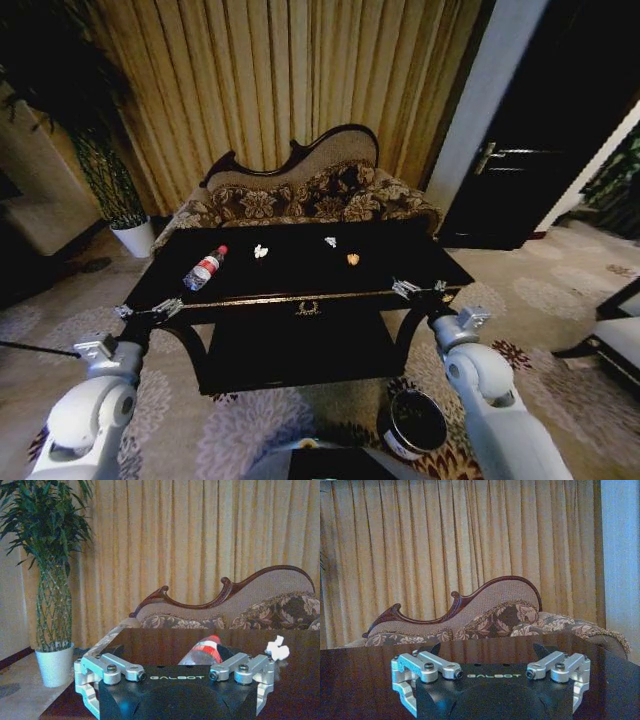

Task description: Move to the front of the table and place the trash on the table into the trash bin.

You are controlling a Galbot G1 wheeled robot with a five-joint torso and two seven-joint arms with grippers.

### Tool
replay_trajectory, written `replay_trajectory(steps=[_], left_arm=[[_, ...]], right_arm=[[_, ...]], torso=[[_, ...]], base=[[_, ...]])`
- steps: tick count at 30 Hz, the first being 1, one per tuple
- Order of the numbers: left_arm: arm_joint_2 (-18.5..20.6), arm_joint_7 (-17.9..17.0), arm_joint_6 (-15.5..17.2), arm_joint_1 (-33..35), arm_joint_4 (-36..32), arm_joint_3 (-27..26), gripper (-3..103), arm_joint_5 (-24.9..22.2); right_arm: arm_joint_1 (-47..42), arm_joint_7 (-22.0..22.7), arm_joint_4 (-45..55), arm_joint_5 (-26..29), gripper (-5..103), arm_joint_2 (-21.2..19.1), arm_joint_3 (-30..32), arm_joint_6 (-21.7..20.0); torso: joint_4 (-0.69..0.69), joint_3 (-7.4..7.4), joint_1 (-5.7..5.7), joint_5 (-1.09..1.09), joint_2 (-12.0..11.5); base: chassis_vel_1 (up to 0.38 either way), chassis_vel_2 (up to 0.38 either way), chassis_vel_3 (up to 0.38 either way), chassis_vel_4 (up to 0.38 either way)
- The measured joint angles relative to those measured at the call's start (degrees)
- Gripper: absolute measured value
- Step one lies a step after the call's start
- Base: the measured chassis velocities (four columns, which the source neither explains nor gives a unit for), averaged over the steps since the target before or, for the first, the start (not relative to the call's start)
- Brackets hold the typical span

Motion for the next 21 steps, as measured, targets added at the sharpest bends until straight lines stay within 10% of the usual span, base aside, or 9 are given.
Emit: replay_trajectory(steps=[21], left_arm=[[0.6,0.4,0.4,-0.2,-1.6,0.5,100,0.2]], right_arm=[[11.6,0.0,-7.2,0.5,100,-5.5,-14.1,-8.6]], torso=[[0.01,0.01,0.00,0.00,0.0]], base=[[-0.015,0.014,0.019,-0.020]])
